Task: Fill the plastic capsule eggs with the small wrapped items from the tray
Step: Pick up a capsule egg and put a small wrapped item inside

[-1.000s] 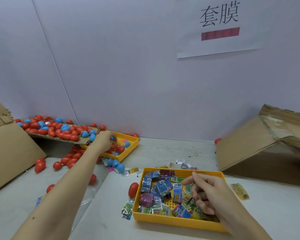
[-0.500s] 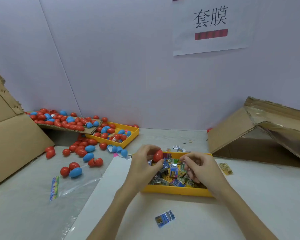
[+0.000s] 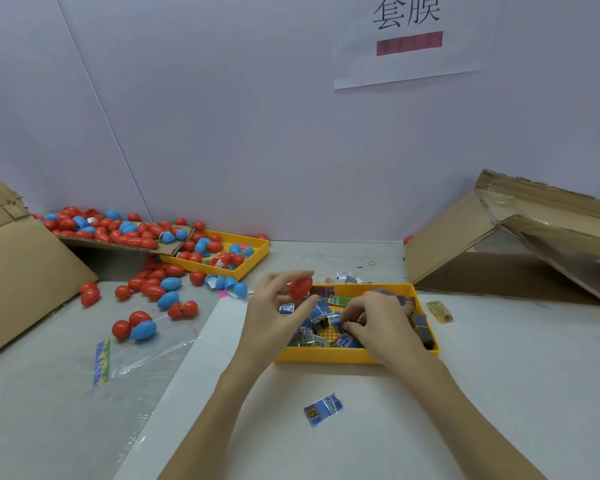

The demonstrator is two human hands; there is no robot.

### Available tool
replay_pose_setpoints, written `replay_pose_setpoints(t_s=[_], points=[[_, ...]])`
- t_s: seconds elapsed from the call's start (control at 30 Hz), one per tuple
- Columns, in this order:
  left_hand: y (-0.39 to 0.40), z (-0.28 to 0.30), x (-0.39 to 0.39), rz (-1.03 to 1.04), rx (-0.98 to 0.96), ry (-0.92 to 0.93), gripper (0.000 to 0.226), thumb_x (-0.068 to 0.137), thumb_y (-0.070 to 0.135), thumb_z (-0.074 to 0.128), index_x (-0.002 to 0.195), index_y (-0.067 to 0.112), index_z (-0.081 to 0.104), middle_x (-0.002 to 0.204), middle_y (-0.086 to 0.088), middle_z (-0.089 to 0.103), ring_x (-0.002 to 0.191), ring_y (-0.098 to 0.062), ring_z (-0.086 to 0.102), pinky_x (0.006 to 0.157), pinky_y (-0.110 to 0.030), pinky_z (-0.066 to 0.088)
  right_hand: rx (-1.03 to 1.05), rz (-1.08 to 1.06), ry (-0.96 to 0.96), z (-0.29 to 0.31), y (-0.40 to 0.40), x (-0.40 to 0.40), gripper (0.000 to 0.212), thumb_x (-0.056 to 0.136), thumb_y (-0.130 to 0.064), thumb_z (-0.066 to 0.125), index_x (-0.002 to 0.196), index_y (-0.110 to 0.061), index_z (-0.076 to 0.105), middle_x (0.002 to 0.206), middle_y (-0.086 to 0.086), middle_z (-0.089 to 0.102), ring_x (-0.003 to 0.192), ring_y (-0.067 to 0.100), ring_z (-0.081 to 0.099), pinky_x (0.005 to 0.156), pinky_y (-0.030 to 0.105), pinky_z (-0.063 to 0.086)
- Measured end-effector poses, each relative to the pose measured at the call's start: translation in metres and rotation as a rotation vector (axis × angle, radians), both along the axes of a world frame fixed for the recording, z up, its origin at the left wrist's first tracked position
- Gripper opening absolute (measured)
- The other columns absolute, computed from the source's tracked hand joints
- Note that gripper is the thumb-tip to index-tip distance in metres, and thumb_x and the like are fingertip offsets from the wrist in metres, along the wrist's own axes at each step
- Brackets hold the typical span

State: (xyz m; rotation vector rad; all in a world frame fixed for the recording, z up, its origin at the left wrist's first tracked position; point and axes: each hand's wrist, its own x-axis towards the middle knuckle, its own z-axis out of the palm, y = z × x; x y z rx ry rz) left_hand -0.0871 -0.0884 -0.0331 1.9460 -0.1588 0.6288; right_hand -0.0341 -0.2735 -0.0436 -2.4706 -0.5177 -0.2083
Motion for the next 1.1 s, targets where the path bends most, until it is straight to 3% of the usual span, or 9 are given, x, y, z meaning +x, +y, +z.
replay_pose_setpoints(t_s=[0.23, 0.3, 0.4, 0.47, 0.53, 0.7, 0.87, 1.03, 1.1], points=[[-0.007, -0.003, -0.001, 0.069, 0.117, -0.038, 0.023, 0.095, 0.017, 0.071, 0.114, 0.025, 0.063, 0.110, 0.008, 0.066, 0.105, -0.013, 0.065, 0.084, -0.032, 0.059, 0.252, 0.009, -0.115, -0.004, -0.004, -0.004, 0.012, 0.096, -0.019, 0.069, 0.091, -0.020, 0.079, 0.071, -0.019, 0.059, 0.068, -0.002, 0.056, 0.066, 0.015, 0.045], [-0.011, -0.002, -0.002, 0.048, 0.151, -0.049, 0.020, 0.102, 0.010, 0.057, 0.115, 0.024, 0.062, 0.110, 0.006, 0.064, 0.101, -0.009, 0.064, 0.081, -0.022, 0.056, 0.389, -0.013, -0.151, -0.002, -0.006, -0.007, 0.010, 0.096, -0.020, 0.070, 0.094, -0.021, 0.079, 0.071, -0.017, 0.064, 0.069, 0.002, 0.061, 0.069, 0.023, 0.051], [-0.017, 0.000, -0.004, 0.071, 0.174, -0.050, 0.024, 0.105, 0.008, 0.048, 0.104, 0.022, 0.067, 0.101, 0.001, 0.057, 0.086, -0.005, 0.057, 0.071, -0.011, 0.042, 0.542, 0.042, -0.157, 0.003, -0.006, -0.012, 0.012, 0.095, -0.021, 0.071, 0.103, -0.022, 0.080, 0.069, -0.012, 0.071, 0.066, 0.005, 0.067, 0.066, 0.022, 0.055], [-0.022, -0.002, -0.005, 0.114, 0.137, -0.009, 0.023, 0.105, 0.031, 0.051, 0.096, 0.019, 0.069, 0.093, 0.002, 0.057, 0.085, -0.008, 0.057, 0.070, -0.013, 0.041, 0.593, 0.108, -0.165, 0.005, -0.005, -0.016, 0.017, 0.094, -0.020, 0.072, 0.109, -0.020, 0.080, 0.079, -0.011, 0.077, 0.076, 0.004, 0.072, 0.073, 0.028, 0.060], [-0.027, -0.002, -0.008, 0.127, 0.096, 0.047, 0.044, 0.096, 0.055, 0.049, 0.093, 0.019, 0.073, 0.089, 0.002, 0.060, 0.087, -0.010, 0.058, 0.072, -0.014, 0.043, 0.633, 0.169, -0.183, 0.008, -0.003, -0.019, 0.019, 0.093, -0.018, 0.073, 0.111, -0.021, 0.080, 0.093, -0.012, 0.079, 0.088, 0.002, 0.074, 0.078, 0.028, 0.061], [-0.022, 0.003, -0.006, 0.063, -0.167, 0.130, 0.030, 0.096, 0.042, 0.061, 0.090, 0.016, 0.076, 0.081, -0.002, 0.063, 0.078, -0.011, 0.058, 0.070, -0.024, 0.047, 0.560, 0.285, -0.288, 0.010, 0.000, -0.023, 0.026, 0.092, -0.009, 0.073, 0.114, -0.020, 0.078, 0.107, -0.013, 0.076, 0.101, -0.004, 0.069, 0.079, 0.011, 0.053], [-0.015, 0.003, -0.004, 0.012, -0.222, 0.158, 0.012, 0.099, 0.023, 0.064, 0.099, 0.021, 0.076, 0.085, 0.017, 0.069, 0.086, 0.000, 0.062, 0.073, -0.014, 0.050, 0.700, 0.263, -0.145, 0.010, 0.000, -0.022, 0.022, 0.094, -0.016, 0.071, 0.113, -0.023, 0.078, 0.107, -0.013, 0.078, 0.100, 0.002, 0.072, 0.084, 0.026, 0.060], [-0.012, 0.004, -0.005, 0.018, -0.205, 0.136, 0.011, 0.084, 0.039, 0.076, 0.091, 0.030, 0.076, 0.091, 0.017, 0.071, 0.094, 0.001, 0.064, 0.073, -0.012, 0.052, 0.873, 0.216, 0.049, 0.014, 0.001, -0.024, 0.040, 0.095, -0.032, 0.069, 0.133, -0.024, 0.065, 0.094, -0.009, 0.079, 0.096, 0.010, 0.074, 0.084, 0.022, 0.059], [-0.011, 0.004, -0.004, -0.010, -0.161, 0.126, 0.013, 0.080, 0.043, 0.076, 0.088, 0.032, 0.076, 0.089, 0.019, 0.070, 0.093, 0.002, 0.063, 0.072, -0.011, 0.051, 0.839, 0.211, 0.116, 0.015, 0.000, -0.022, 0.031, 0.093, -0.028, 0.072, 0.123, -0.023, 0.071, 0.095, -0.008, 0.079, 0.097, 0.010, 0.073, 0.083, 0.023, 0.058]])
